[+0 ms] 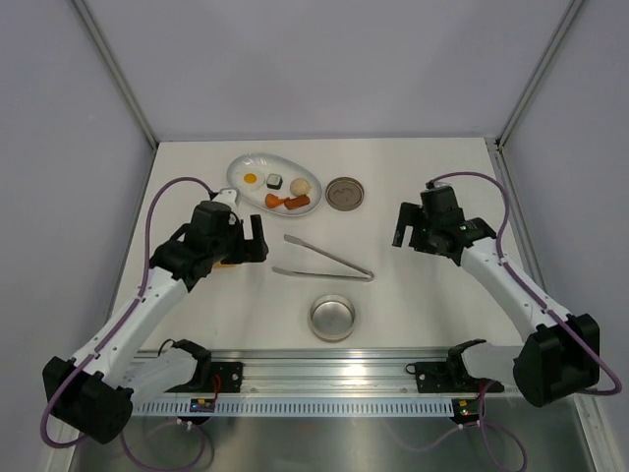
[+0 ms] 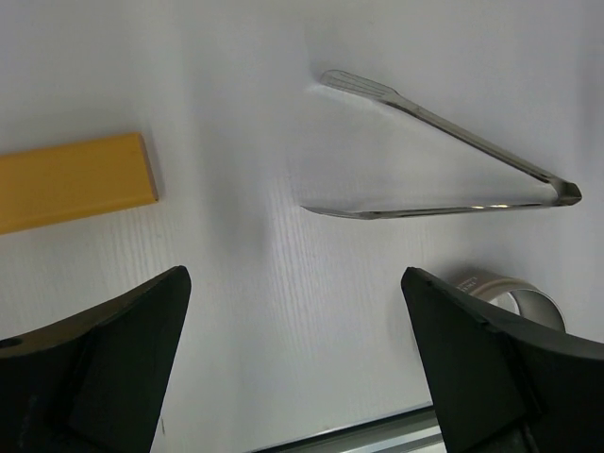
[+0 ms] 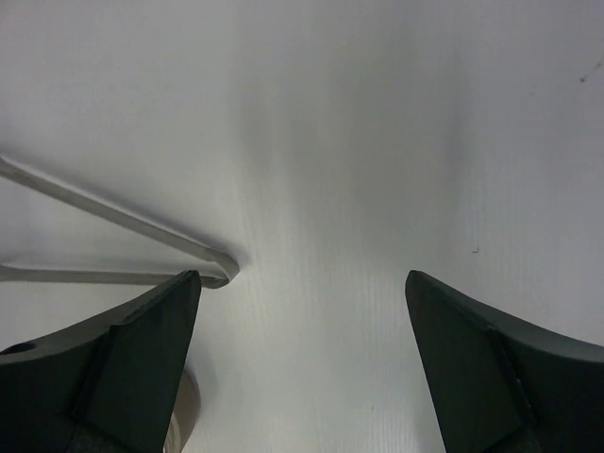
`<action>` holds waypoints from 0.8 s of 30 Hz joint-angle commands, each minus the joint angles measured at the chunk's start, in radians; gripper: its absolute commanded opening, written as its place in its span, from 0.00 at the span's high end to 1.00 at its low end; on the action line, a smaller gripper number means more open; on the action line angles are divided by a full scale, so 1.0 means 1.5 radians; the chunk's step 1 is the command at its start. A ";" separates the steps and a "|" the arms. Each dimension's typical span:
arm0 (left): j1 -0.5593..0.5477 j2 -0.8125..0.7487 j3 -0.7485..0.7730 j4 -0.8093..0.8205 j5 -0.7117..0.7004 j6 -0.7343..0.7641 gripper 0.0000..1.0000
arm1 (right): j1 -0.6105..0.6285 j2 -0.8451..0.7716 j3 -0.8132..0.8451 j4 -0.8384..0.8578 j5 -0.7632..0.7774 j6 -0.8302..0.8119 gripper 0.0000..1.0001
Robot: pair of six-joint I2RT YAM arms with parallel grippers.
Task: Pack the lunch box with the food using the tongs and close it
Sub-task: Pick up the clamp at the center of the board.
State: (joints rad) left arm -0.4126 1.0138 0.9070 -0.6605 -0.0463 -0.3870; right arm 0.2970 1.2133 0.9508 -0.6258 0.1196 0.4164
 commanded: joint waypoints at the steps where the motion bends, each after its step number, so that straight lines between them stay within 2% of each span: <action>1: -0.007 -0.017 -0.010 0.008 0.016 -0.032 0.01 | 0.103 0.061 0.073 -0.018 0.018 -0.059 0.03; 5: -0.006 -0.027 -0.011 -0.006 -0.011 -0.048 0.01 | 0.197 0.182 0.134 -0.030 0.013 -0.103 0.10; 8: -0.006 -0.034 0.000 -0.021 -0.033 -0.048 0.01 | 0.243 0.262 0.185 -0.032 -0.006 -0.135 0.20; 11: -0.006 -0.038 0.010 -0.030 -0.048 -0.047 0.01 | 0.266 0.332 0.248 -0.032 -0.024 -0.169 0.23; 16: -0.007 -0.044 0.008 -0.031 -0.048 -0.054 0.01 | 0.276 0.400 0.296 -0.023 -0.043 -0.224 0.24; 19: -0.006 -0.043 0.008 -0.035 -0.047 -0.053 0.01 | 0.276 0.432 0.317 -0.022 -0.071 -0.249 0.34; 24: -0.006 -0.044 0.011 -0.039 -0.054 -0.047 0.01 | 0.276 0.480 0.333 -0.013 -0.098 -0.268 0.38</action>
State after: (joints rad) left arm -0.4210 0.9684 0.8879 -0.7223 -0.0952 -0.4545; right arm 0.7063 1.9011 1.4048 -0.6552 0.0246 0.0731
